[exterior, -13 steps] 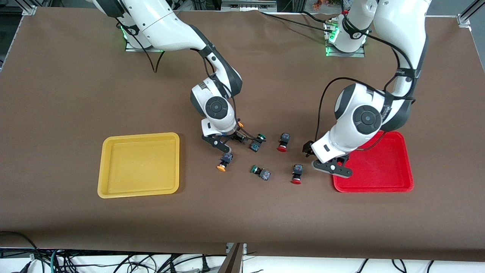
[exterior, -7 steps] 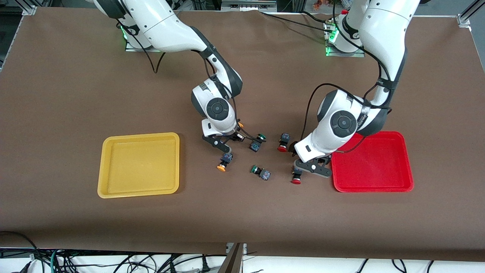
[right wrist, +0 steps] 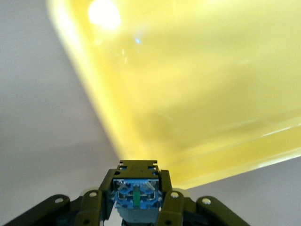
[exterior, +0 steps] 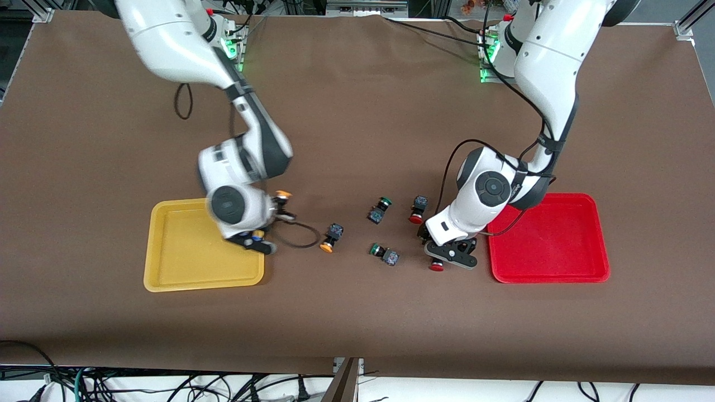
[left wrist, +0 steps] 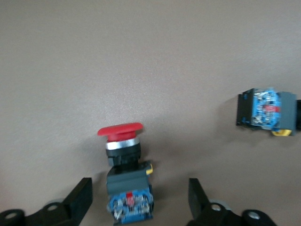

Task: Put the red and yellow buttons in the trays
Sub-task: 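Place the yellow button in the yellow tray while the left gripper carries the red button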

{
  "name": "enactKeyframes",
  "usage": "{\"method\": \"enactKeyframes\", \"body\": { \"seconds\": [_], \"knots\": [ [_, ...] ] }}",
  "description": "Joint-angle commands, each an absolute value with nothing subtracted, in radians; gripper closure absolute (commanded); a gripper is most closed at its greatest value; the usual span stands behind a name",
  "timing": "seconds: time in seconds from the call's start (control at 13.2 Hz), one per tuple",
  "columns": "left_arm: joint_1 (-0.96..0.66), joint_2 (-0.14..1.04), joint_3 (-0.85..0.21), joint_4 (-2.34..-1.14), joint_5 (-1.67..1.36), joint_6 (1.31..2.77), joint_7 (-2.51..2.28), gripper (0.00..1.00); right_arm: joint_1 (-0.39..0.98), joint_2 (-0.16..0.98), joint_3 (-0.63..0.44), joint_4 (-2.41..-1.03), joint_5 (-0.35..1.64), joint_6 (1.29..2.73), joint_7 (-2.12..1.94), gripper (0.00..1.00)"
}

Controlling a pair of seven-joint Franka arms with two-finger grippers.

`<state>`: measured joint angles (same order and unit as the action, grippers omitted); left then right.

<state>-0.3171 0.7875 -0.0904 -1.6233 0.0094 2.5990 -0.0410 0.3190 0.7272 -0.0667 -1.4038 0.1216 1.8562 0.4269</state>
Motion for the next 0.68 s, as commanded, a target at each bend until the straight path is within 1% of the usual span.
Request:
{"method": "enactKeyframes", "body": {
  "seconds": [0.0, 0.08, 0.15, 0.23, 0.3, 0.46, 0.53, 0.61],
  "knots": [
    [-0.322, 0.801, -0.083, -1.611, 0.029, 2.620, -0.017, 0.62, 0.221, 0.750, -0.090, -1.420, 0.121, 1.853, 0.210, 1.00],
    [-0.319, 0.798, -0.083, -1.611, 0.031, 2.620, -0.009, 0.76, 0.184, 0.758, -0.091, -1.420, 0.121, 1.855, 0.151, 1.00],
    [-0.318, 0.792, -0.083, -1.611, 0.031, 2.619, 0.009, 0.85, 0.166, 0.768, -0.091, -1.422, 0.120, 1.858, 0.117, 1.00],
    [-0.311, 0.775, -0.084, -1.611, 0.029, 2.608, 0.009, 0.88, 0.157, 0.778, -0.092, -1.422, 0.111, 1.861, 0.095, 1.00],
    [-0.308, 0.741, -0.084, -1.618, 0.029, 2.564, 0.009, 0.88, 0.138, 0.787, -0.094, -1.422, 0.076, 1.874, 0.081, 1.00],
    [-0.284, 0.655, -0.083, -1.606, 0.029, 2.370, 0.011, 0.88, 0.101, 0.808, -0.094, -1.424, 0.035, 1.913, 0.036, 1.00],
    [-0.258, 0.603, -0.081, -1.608, 0.029, 2.255, 0.014, 0.91, 0.085, 0.819, -0.094, -1.424, 0.035, 1.931, 0.002, 0.98],
    [-0.220, 0.566, -0.083, -1.608, 0.031, 2.138, 0.034, 0.91, 0.078, 0.822, -0.094, -1.424, 0.035, 1.942, -0.020, 0.68]
  ]
}}
